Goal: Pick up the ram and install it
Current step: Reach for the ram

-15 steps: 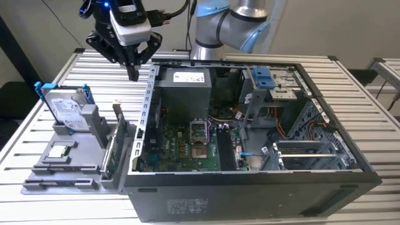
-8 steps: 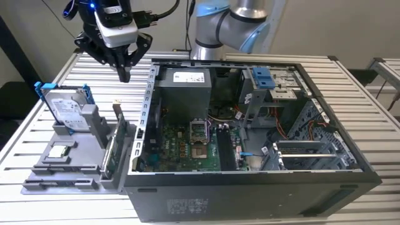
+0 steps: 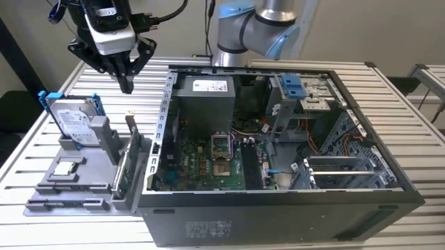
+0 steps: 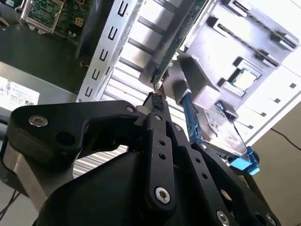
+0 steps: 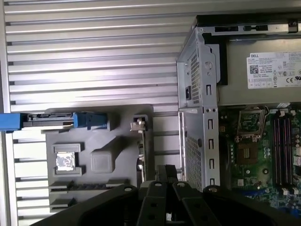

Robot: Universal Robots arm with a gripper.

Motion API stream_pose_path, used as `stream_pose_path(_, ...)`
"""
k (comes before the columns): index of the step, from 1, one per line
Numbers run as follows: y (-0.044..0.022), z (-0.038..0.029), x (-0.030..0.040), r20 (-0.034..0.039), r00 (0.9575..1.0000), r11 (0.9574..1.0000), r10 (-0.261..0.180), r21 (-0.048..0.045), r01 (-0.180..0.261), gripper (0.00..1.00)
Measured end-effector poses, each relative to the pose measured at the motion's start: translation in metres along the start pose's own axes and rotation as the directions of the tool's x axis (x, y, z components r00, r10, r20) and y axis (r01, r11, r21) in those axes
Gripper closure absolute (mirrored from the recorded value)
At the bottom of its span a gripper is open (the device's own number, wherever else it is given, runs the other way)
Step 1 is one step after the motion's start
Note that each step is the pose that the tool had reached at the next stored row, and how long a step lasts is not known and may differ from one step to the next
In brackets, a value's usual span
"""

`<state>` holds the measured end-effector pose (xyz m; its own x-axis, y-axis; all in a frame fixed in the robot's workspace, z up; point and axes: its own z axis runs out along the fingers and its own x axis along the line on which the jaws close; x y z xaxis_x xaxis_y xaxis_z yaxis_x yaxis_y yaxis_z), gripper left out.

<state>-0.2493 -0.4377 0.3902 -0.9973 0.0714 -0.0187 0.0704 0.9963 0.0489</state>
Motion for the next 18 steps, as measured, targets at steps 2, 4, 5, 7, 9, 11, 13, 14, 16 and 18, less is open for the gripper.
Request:
stream_pose_path(2, -0.0016, -0.0002, 0.0051, -0.0001, 1.0000, 1.0000, 0.000, 0.0001, 0.000, 0.89)
stream_pose_path(4, -0.0031, -0.0002, 0.0098, 0.0000, 1.0000, 1.0000, 0.000, 0.0000, 0.000, 0.89)
stream_pose_path(5, -0.0038, -0.0003, 0.0122, 0.0000, 1.0000, 1.0000, 0.000, -0.0001, 0.000, 0.89)
stream_pose_path(7, -0.0048, -0.0004, 0.0164, 0.0000, 1.0000, 1.0000, 0.000, -0.0001, 0.000, 0.89)
stream_pose_path(9, -0.0053, -0.0004, 0.0201, 0.0000, 1.0000, 1.0000, 0.000, -0.0001, 0.000, 0.89)
stream_pose_path(11, -0.0058, -0.0004, 0.0244, -0.0001, 1.0000, 1.0000, 0.000, 0.0000, 0.000, 0.89)
stream_pose_path(13, -0.0065, -0.0003, 0.0290, 0.0000, 1.0000, 1.0000, 0.000, 0.0000, 0.000, 0.89)
stream_pose_path(14, -0.0067, -0.0004, 0.0311, 0.0000, 1.0000, 1.0000, 0.000, 0.0000, 0.000, 0.89)
stream_pose_path(16, -0.0073, -0.0004, 0.0356, 0.0000, 1.0000, 1.0000, 0.000, 0.0000, 0.000, 0.89)
stream_pose_path(18, -0.0079, -0.0004, 0.0399, 0.0000, 1.0000, 1.0000, 0.000, -0.0001, 0.000, 0.89)
